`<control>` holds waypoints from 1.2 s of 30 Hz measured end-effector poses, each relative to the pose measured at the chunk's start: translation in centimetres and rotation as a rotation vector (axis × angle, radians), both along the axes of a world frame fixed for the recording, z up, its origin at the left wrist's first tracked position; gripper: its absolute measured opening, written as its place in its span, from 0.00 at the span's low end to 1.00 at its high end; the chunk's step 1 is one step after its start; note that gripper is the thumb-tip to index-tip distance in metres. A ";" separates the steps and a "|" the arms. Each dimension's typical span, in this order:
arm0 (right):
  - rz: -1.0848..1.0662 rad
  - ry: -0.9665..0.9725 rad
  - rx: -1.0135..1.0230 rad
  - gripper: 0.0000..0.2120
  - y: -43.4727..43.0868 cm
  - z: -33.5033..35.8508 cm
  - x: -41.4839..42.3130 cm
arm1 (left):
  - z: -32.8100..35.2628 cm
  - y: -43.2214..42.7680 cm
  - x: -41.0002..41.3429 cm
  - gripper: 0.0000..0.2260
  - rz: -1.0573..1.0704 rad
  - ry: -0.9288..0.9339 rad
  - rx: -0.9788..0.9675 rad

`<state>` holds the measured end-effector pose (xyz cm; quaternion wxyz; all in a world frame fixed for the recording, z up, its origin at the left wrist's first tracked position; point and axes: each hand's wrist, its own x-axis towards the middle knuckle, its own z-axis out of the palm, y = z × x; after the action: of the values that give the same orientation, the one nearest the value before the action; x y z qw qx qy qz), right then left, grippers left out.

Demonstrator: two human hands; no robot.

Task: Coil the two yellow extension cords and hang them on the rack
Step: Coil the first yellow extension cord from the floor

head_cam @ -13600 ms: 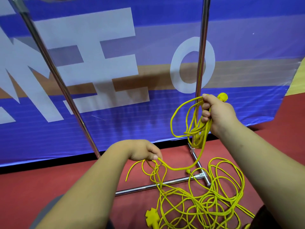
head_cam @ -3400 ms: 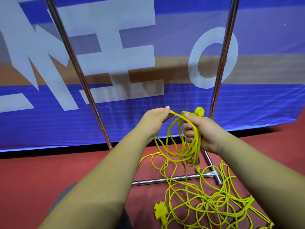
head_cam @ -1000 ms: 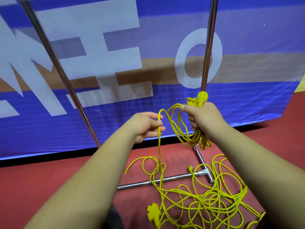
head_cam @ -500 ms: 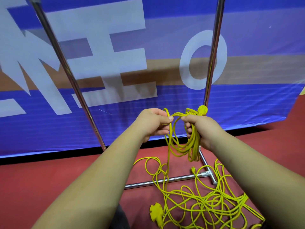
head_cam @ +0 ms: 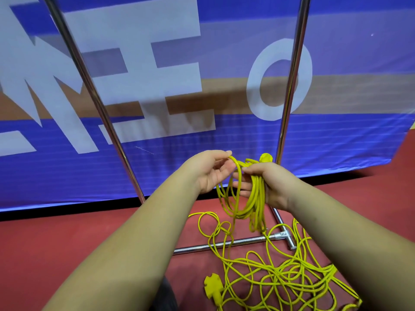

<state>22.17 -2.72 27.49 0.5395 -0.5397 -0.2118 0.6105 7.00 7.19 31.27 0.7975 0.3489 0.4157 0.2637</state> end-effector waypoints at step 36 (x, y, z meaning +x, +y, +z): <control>-0.256 0.171 0.169 0.10 1.0 3.2 1.8 | -9.0 0.4 -0.8 0.25 -1.119 0.903 0.848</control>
<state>23.98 -1.73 30.71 0.6724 -0.4612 -0.1452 0.5604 6.22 7.60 22.28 0.3684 0.8466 0.3264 -0.2023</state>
